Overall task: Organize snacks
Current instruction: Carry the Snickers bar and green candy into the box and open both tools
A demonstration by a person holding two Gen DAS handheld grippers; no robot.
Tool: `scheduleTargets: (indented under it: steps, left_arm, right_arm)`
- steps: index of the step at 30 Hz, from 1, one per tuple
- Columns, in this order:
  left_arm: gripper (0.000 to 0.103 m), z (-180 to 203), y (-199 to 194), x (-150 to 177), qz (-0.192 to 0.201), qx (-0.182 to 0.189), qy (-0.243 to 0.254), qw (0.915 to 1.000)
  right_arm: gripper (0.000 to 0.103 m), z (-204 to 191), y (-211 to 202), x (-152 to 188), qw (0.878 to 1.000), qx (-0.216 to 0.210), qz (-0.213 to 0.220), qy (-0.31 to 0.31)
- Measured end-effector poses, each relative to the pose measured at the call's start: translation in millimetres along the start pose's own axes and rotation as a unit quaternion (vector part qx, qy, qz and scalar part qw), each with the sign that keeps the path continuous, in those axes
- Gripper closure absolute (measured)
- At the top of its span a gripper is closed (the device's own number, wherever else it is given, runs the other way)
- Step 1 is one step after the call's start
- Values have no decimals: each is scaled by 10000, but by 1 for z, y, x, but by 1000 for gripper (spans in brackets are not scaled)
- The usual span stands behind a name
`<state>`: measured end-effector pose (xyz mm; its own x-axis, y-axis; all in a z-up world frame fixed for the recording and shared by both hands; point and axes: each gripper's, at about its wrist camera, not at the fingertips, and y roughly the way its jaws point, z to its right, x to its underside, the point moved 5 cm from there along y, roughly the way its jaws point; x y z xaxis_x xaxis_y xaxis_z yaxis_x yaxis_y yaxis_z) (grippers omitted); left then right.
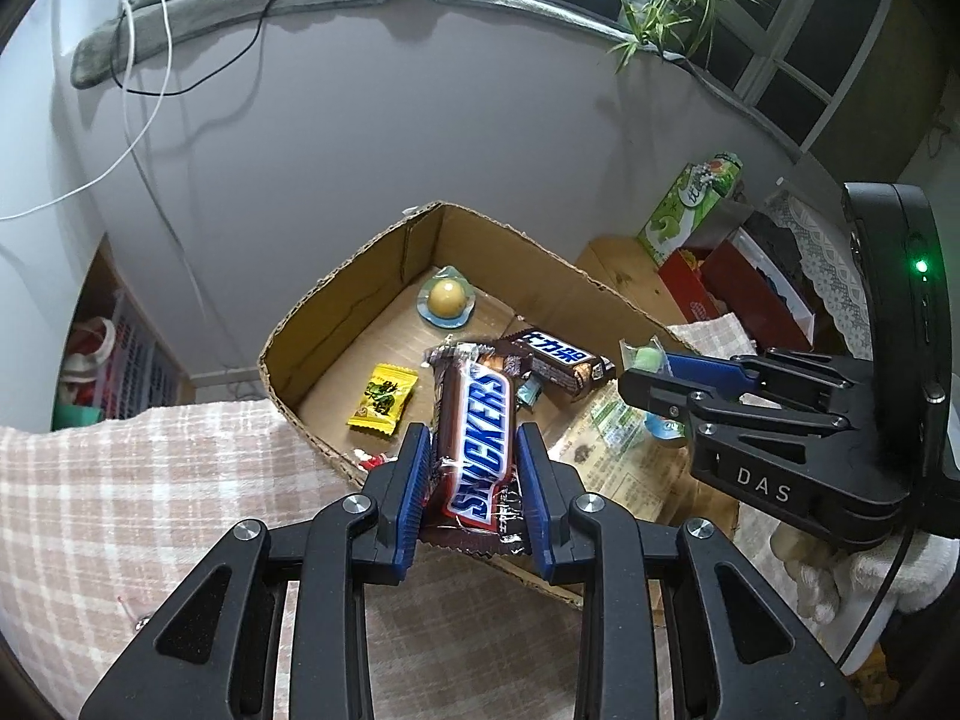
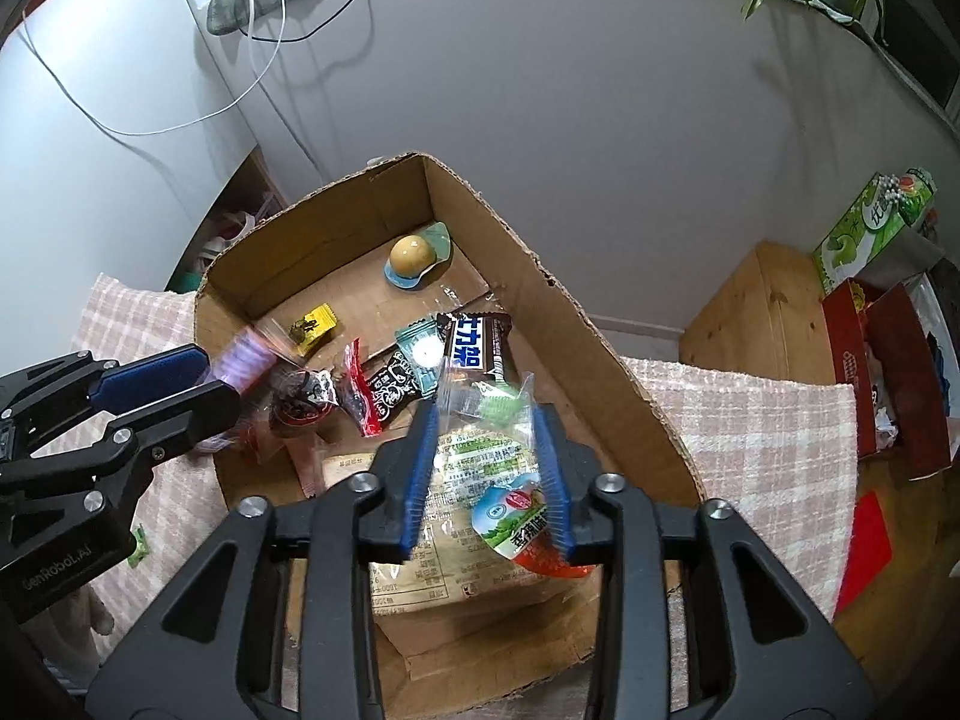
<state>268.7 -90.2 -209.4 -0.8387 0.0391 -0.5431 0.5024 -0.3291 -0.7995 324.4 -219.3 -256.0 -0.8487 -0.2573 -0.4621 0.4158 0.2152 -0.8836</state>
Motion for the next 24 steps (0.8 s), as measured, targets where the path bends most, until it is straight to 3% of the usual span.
scheduleTargets:
  steps: [2,4,12,14,16,24]
  left_arm:
    - [62,1,0,-1,-6,23,8,10000]
    - [56,2,-1,-2,42,-19,33,10000]
    - [56,0,-6,-3,119,-28,1,9999]
    - [56,0,-7,-3,134,-36,9,9999]
    - [56,0,-8,-2,147,-48,11,9999]
    - [51,-2,-15,1,194,-90,-24,9998]
  right_arm:
    - [50,0,0,0,10000,16,8,-14]
    - [48,0,0,1,10000,67,14,-30]
    - [43,2,1,3,9998,205,-49,-47]
    - [25,1,0,4,9997,218,-30,-64]
    - [19,0,-3,5,9997,232,31,-89]
    - [19,-6,-6,8,9996,263,15,-119]
